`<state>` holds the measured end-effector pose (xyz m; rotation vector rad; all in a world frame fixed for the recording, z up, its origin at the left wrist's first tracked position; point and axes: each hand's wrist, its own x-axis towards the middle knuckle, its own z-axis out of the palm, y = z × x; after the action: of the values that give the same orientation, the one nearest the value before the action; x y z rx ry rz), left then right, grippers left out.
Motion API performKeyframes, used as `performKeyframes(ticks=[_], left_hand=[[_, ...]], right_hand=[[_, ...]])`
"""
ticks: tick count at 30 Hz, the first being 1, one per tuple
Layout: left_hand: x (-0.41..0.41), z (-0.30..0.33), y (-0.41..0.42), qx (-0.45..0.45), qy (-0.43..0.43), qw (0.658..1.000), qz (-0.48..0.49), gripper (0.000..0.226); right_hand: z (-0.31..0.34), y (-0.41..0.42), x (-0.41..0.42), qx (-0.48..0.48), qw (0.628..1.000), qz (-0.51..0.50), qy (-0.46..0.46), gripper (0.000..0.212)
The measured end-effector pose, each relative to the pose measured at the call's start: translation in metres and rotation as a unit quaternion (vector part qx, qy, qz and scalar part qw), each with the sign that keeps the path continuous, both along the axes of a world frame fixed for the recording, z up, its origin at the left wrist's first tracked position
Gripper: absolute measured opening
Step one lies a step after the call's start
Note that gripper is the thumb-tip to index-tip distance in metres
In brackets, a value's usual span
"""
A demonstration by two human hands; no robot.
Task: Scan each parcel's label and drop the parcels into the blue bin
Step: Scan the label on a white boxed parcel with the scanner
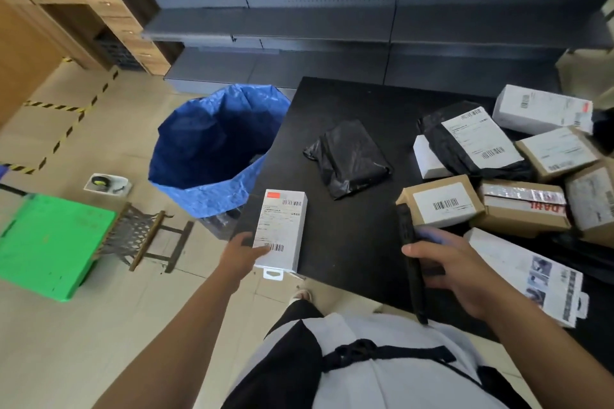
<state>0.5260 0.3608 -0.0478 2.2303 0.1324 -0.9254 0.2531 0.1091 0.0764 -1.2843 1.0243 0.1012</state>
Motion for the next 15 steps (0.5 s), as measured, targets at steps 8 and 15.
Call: performKeyframes(ticks=[8, 15], left_hand=[[0.013, -0.004, -0.03, -0.039, 0.069, 0.993, -0.091, 0.034], [0.055, -0.005, -0.045, -0.126, 0.13, 0.983, -0.034, 0.067]], right_hand=[[0.005, 0.02, 0.044, -0.007, 0.998, 0.031, 0.06, 0.052], [0.027, 0.031, 0.096, -0.164, 0.949, 0.203, 0.176, 0.046]])
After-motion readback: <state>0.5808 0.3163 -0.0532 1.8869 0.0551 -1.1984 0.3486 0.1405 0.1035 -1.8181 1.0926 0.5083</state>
